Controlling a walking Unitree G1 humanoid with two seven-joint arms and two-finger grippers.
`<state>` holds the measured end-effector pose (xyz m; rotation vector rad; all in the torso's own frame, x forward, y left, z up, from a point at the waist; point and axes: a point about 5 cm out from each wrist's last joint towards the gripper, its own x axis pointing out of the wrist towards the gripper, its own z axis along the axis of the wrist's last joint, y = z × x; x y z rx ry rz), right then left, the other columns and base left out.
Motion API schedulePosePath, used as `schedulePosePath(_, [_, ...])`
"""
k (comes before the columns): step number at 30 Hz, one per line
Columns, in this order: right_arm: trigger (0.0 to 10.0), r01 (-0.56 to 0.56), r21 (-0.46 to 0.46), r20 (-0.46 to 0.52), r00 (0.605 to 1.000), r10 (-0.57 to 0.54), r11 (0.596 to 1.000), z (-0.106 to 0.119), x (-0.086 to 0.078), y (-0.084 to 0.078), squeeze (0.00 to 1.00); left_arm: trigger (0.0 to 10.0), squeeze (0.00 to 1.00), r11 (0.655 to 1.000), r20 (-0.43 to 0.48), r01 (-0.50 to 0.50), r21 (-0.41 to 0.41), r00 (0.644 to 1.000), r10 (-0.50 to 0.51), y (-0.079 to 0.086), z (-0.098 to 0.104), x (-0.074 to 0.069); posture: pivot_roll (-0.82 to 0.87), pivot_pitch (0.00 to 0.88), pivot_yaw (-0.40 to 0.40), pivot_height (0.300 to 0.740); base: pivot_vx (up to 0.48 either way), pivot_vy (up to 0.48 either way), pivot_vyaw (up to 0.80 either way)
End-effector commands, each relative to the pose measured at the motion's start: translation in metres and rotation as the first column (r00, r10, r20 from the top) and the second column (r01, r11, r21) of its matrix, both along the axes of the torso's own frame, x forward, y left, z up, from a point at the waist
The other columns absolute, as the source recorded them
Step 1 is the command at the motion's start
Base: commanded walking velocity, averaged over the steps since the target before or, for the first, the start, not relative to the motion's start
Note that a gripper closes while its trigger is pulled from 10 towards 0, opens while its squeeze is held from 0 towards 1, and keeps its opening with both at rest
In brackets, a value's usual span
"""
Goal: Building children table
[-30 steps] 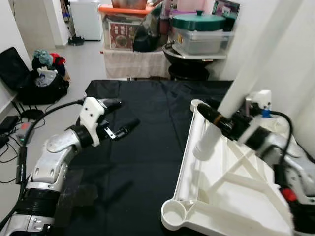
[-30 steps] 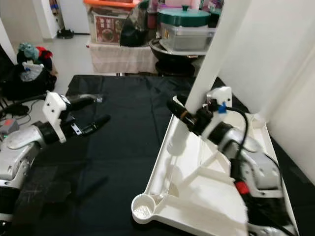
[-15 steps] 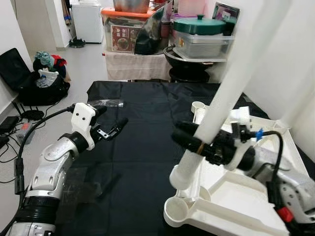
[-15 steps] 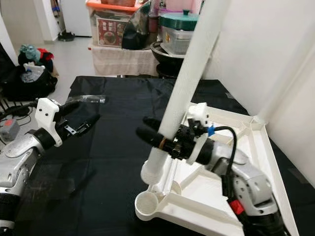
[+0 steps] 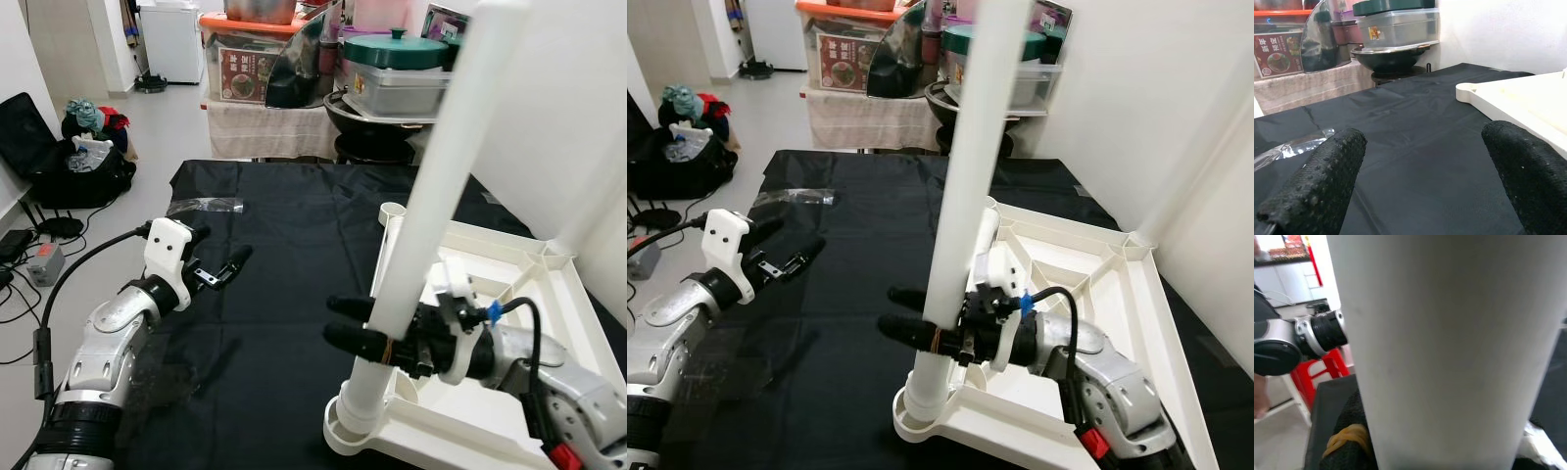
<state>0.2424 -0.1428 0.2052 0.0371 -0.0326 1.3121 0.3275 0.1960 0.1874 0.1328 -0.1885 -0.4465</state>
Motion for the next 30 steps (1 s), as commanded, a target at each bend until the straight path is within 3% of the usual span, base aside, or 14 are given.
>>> schedulePosePath(1, [0.0,-0.001,-0.030,-0.017,1.000,0.001,1.000,-0.009,-0.001,0.001,0.00,10.0,0.00,1.000,-0.017,0.000,0.017,1.000,0.000,-0.002,-0.004,0.001,0.08,0.000,-0.100,0.740,0.000,0.000,0.00])
schedulePosePath(14, [0.0,0.018,-0.047,-0.010,1.000,-0.019,0.999,-0.023,-0.001,0.009,0.00,10.0,0.00,1.000,-0.016,-0.005,0.028,1.000,0.005,-0.001,-0.001,0.003,0.09,0.000,-0.087,0.740,0.000,0.000,0.00])
schedulePosePath(16, [0.0,-0.005,-0.046,-0.026,1.000,0.003,0.999,-0.028,-0.009,0.013,0.00,10.0,0.00,0.999,-0.017,-0.008,0.032,1.000,0.008,0.000,-0.001,0.004,0.08,0.000,-0.083,0.740,0.000,0.000,0.00])
schedulePosePath(30, [0.0,0.022,-0.067,-0.049,0.998,-0.025,0.998,-0.038,-0.020,0.003,0.00,10.0,0.00,0.999,-0.015,-0.005,0.035,1.000,0.005,-0.001,-0.002,0.008,0.07,0.000,-0.073,0.740,0.000,0.000,0.00])
